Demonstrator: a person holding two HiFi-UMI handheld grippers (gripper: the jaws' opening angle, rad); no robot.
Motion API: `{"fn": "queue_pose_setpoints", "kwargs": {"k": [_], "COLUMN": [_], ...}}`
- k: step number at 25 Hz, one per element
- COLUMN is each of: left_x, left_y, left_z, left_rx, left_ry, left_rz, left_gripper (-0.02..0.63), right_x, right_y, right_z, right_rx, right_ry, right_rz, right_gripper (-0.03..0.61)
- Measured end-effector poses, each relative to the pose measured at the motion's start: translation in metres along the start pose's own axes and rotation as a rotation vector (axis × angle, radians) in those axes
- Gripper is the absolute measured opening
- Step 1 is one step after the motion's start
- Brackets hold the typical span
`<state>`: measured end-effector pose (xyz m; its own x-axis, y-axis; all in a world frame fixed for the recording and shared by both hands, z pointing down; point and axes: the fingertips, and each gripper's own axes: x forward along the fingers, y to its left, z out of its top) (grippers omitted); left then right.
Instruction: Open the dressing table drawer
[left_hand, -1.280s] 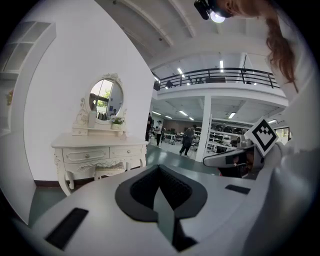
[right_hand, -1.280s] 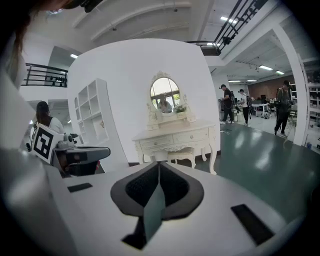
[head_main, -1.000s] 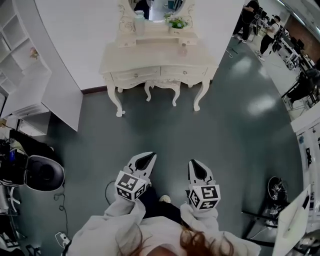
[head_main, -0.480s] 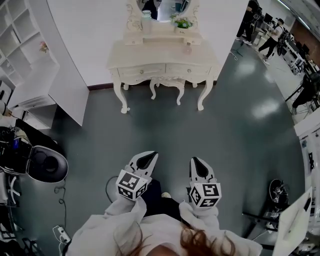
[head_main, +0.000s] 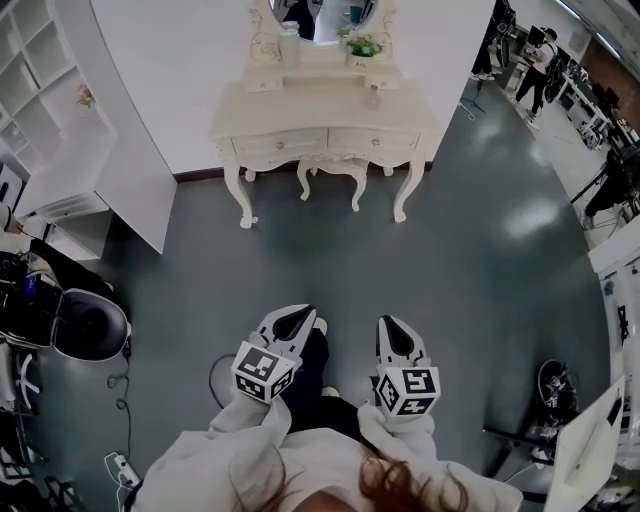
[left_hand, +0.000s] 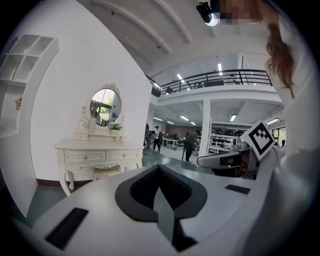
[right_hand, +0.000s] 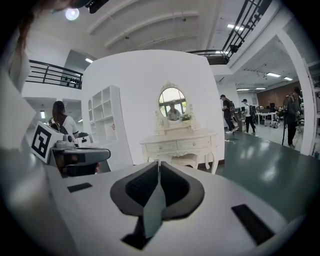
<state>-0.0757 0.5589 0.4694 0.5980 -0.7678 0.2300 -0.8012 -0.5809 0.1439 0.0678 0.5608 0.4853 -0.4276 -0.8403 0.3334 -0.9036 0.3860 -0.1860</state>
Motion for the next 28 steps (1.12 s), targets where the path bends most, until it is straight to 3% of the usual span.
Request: {"fn": "queue_pose_setpoints", "kwargs": {"k": [15, 28], "left_x": [0.128, 0.194], "left_y": [0.084, 0.149], "left_z": [0.054, 0.080], "left_rx": [-0.001, 0.004], "left_ry": [-0.032, -0.023], "left_rz": [-0.043, -0.073], "left_gripper": [0.017, 0.017], "right_x": [0.122, 0.206], "right_y": [-0.064, -0.086], "right_z": [0.068, 0.101], "right_rx": [-0.005, 0.015], "right_ry": [-0.013, -0.009], "right_rz": [-0.032, -0.049], "right_gripper": [0.040, 0.040]}}
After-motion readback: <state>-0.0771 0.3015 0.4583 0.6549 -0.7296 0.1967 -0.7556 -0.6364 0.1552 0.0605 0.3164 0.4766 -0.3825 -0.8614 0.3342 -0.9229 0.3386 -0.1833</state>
